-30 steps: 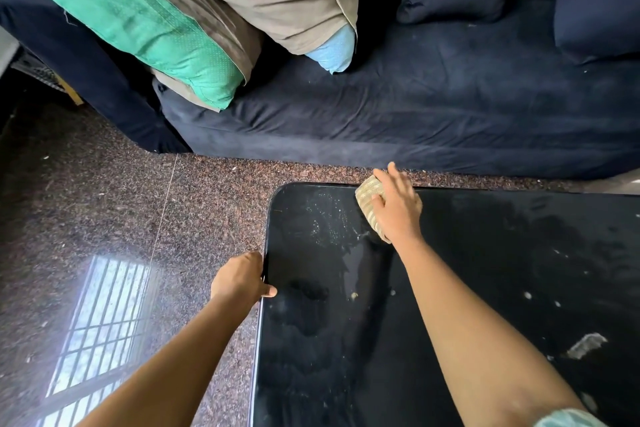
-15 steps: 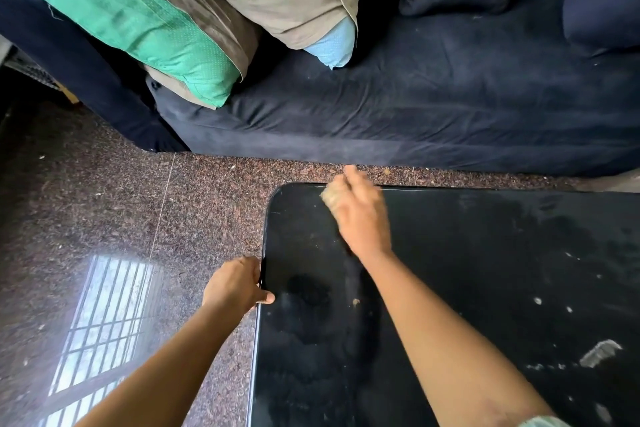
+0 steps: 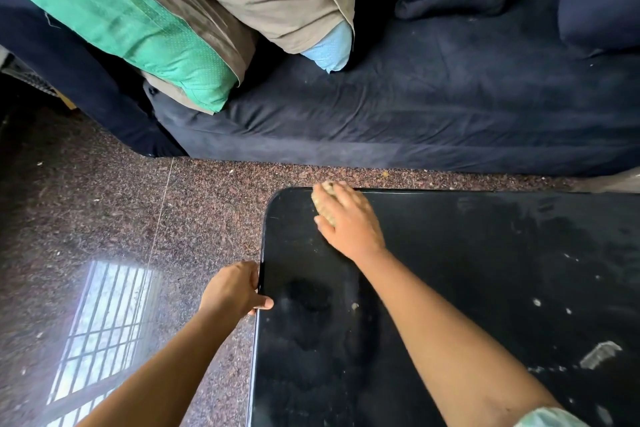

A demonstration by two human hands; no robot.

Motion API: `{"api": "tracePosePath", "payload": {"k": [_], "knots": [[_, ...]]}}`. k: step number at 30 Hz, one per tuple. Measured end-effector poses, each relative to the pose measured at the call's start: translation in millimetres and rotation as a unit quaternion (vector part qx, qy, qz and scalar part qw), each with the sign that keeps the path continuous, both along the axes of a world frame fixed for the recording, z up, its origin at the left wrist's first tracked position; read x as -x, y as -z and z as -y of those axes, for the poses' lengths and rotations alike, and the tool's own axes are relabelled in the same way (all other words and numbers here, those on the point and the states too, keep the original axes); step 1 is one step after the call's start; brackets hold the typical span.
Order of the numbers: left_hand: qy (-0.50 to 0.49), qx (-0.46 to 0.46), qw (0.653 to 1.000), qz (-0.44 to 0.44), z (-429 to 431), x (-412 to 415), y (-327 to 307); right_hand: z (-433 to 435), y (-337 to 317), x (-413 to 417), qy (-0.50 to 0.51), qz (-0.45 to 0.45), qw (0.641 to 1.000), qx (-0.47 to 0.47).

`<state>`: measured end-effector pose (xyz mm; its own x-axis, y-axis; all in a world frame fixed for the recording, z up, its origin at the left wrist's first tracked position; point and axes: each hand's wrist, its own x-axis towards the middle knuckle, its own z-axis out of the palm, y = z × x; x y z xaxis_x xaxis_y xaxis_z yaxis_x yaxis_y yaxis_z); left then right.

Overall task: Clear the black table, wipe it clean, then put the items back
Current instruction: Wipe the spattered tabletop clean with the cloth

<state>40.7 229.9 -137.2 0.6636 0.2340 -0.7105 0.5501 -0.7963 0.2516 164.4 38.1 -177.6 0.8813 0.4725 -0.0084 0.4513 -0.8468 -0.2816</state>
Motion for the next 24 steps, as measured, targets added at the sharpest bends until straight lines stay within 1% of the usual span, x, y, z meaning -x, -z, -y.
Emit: {"api": "tracePosePath", "payload": {"k": [1,2,4,5,6,7,8,10,13,14,15,16,18,19,20,21,22,24], "knots": [[-0.001,0.004,1.000,0.000,0.0,-0.5,0.0,18.4,2.5,-4.8,0.049,0.010,0.999,0.007],[-0.001,0.007,1.000,-0.002,-0.1,-1.5,-0.1,33.9,4.0,-7.6,0.124,0.010,0.992,-0.003],[-0.001,0.013,1.000,-0.007,-0.7,-2.1,0.3,40.5,5.8,-3.1,0.273,-0.029,0.960,-0.053],[0.001,0.014,1.000,-0.005,-0.9,-2.8,0.4,28.5,6.8,1.7,0.316,-0.040,0.945,-0.067],[0.004,0.015,1.000,-0.004,-0.9,-2.8,0.4,10.1,6.1,7.6,0.331,-0.043,0.940,-0.074],[0.007,0.014,1.000,-0.003,-0.8,-3.1,0.3,-11.3,4.2,12.1,0.315,-0.041,0.945,-0.082],[0.011,0.011,1.000,-0.004,-0.3,-3.1,0.1,-32.2,2.5,16.3,0.277,-0.036,0.956,-0.090],[0.014,0.004,1.000,0.001,0.0,-2.6,-1.1,-63.1,0.9,21.7,0.169,-0.026,0.981,-0.090],[0.005,0.009,1.000,0.002,0.1,-1.6,-2.0,-56.7,-0.4,14.0,0.040,-0.057,0.994,-0.090],[0.007,0.007,1.000,0.003,0.1,-1.3,-2.1,-42.9,0.9,10.4,0.026,-0.042,0.994,-0.093],[0.009,0.005,1.000,0.005,0.3,-1.5,-2.6,-25.5,2.4,5.9,0.049,-0.019,0.993,-0.103],[0.011,0.003,1.000,0.007,0.4,-1.1,-2.3,-7.4,3.7,0.6,0.112,-0.005,0.987,-0.112],[0.010,-0.001,1.000,0.018,-0.1,-0.5,-1.4,14.3,6.4,-6.9,0.271,-0.022,0.956,-0.109],[0.011,-0.006,1.000,0.025,0.0,-0.3,-0.6,11.8,7.5,-7.2,0.329,-0.035,0.939,-0.094],[0.009,-0.009,0.999,0.029,-0.1,1.8,0.3,-0.9,9.4,-2.9,0.354,-0.034,0.931,-0.083],[0.004,-0.006,0.999,0.037,0.1,3.9,1.0,-19.7,10.1,2.2,0.343,-0.027,0.935,-0.085],[-0.001,-0.001,0.999,0.046,0.3,6.6,1.6,-41.2,9.1,9.3,0.303,-0.018,0.948,-0.096],[-0.005,0.007,0.998,0.063,0.9,11.5,0.6,-77.7,5.6,24.2,0.154,-0.018,0.982,-0.105]]}}
